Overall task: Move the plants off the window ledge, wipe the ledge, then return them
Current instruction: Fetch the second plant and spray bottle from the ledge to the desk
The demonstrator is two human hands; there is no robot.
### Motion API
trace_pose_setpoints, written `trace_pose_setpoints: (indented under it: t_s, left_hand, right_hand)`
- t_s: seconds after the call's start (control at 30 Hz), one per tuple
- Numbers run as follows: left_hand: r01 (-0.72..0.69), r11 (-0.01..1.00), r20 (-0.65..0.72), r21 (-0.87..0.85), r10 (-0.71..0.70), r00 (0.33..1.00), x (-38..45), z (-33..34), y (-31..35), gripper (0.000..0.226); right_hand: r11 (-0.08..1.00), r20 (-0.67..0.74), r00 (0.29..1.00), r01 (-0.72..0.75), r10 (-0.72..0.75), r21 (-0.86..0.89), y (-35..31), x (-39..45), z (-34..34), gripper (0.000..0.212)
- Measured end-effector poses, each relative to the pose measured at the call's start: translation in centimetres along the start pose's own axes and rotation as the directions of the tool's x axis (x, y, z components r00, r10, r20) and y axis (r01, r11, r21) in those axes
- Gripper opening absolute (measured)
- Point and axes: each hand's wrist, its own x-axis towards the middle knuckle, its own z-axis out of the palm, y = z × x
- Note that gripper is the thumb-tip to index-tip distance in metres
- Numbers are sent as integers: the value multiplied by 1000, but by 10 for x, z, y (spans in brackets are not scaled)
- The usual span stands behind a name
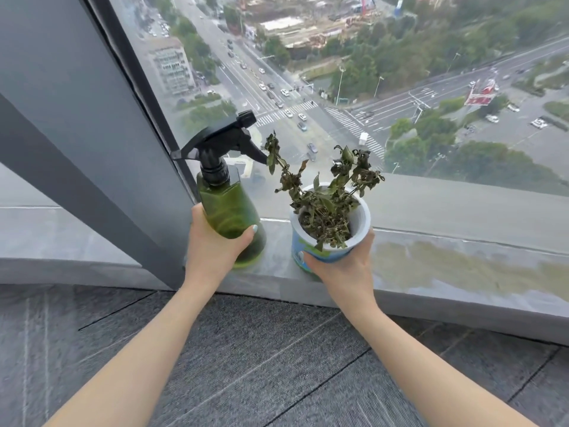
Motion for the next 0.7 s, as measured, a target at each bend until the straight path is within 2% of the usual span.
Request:
trace_pose_setpoints:
  t_s: [0.2,0.33,0.5,0.7]
  left_hand:
    - [77,997,-5,-21,-77,997,-30,-8,19,57]
    - [109,994,91,-23,-106,990,-75,-41,66,59]
    - [159,987,230,-38,-146,962,-124,-102,180,59]
    - [213,972,397,-95,-159,904,-175,-165,370,60]
  right_hand:
    - [999,27,999,-21,20,36,-32,-14,-17,91]
    - [993,48,993,-107,105,45,-85,-52,-55,91]
    - [976,-4,982,-186,188,114,-188,-116,-127,92]
    - [923,-130,942,-264,309,280,-340,-185,-230,97]
